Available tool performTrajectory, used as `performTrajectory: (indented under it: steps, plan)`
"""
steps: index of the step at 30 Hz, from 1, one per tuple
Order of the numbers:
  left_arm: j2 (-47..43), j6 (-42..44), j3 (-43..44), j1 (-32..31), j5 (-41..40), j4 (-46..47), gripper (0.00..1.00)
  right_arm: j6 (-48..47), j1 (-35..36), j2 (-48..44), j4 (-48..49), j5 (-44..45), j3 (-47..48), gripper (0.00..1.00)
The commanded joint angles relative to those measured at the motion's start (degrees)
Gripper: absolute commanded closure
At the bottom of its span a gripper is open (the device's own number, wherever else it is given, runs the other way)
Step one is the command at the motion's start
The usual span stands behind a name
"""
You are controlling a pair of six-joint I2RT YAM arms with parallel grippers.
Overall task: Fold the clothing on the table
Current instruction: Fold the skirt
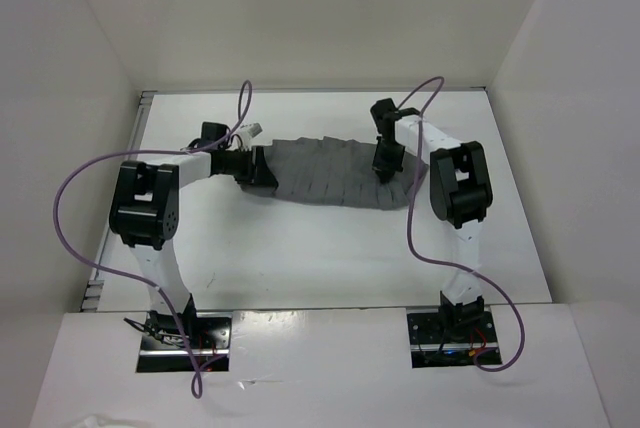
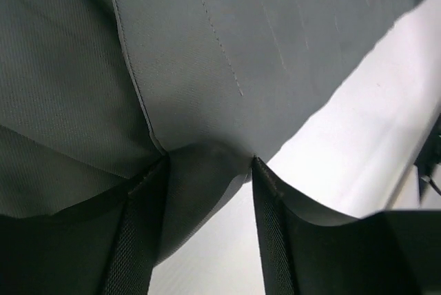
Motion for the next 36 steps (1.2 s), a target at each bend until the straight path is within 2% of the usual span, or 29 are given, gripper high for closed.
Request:
performTrajectory:
  steps: [1, 4, 7, 11, 20, 22, 23, 24, 25, 26, 27, 29, 32, 34, 35, 36]
  plan:
    - [1.14, 3.2, 2.05, 0.84, 8.31, -1.82, 0.42, -0.67, -2.04, -2.65, 0.89, 1.81, -1.33, 0.99]
    - [1.67, 3.82, 2.05, 1.55, 10.35, -6.11, 0.55, -1.19, -3.09, -3.18, 1.41, 1.81, -1.85, 0.99]
    - [-0.17, 4.35, 2.05, 2.77, 8.86, -7.53, 0.62, -1.19, -3.61, -3.71, 2.02, 1.81, -2.38, 0.99]
    - [-1.67, 3.65, 0.57, 3.3, 3.67, -8.24, 0.64, -1.72, -4.15, -3.71, 2.56, 1.81, -2.91, 0.99]
    - [-0.44, 3.64, -0.76, 0.76, 4.28, -10.17, 0.66, -2.25, -5.38, -3.71, 3.61, 1.28, -2.91, 0.99]
    - [-2.54, 1.45, -0.76, 0.76, 0.27, -10.17, 0.66, -2.25, -5.38, -5.28, 3.61, 1.28, -2.91, 0.99]
    - [-4.11, 0.31, -0.76, 2.67, -0.37, -10.17, 0.62, -2.25, -5.38, -6.16, 3.61, 0.76, -3.43, 0.97]
    - [-8.39, -1.09, -0.76, 3.91, -0.38, -8.43, 0.53, -2.25, -5.38, -7.12, 4.22, 0.75, -3.44, 0.93]
    - [-10.7, -4.15, -0.76, 5.22, -0.9, -7.72, 0.36, -2.86, -5.38, -8.79, 4.23, -0.73, -3.44, 0.86]
    - [-14.46, -5.75, -0.76, 7.76, -2.73, -7.1, 0.11, -3.38, -5.38, -9.5, 4.23, -1.44, -2.91, 0.8]
    - [-15.72, -6.72, -0.06, 8.83, -3.71, -7.71, 0.02, -3.39, -5.38, -10.03, 3.27, -1.45, -2.39, 0.77]
    - [-17.05, -7.87, 1.35, 11.11, -5.46, -10.33, 0.0, -3.39, -4.59, -11.69, 1.96, -1.97, -0.72, 0.67]
    - [-17.05, -11.9, 0.83, 13.05, -8.72, -10.18, 0.0, -3.92, -2.66, -12.67, 1.94, -2.84, 1.83, 0.69]
    - [-16.53, -16.82, -3.19, 13.59, -8.73, -7.38, 0.0, -4.44, -1.69, -12.67, 1.94, -5.47, 4.29, 0.81]
    - [-15.65, -18.32, -4.61, 14.46, -8.73, -6.23, 0.0, -4.44, -0.64, -12.67, 1.94, -6.1, 5.17, 0.96]
    - [-15.04, -19.37, -5.93, 14.47, -8.73, -5.35, 0.0, -4.97, -0.02, -11.8, 1.94, -6.63, 6.92, 1.0]
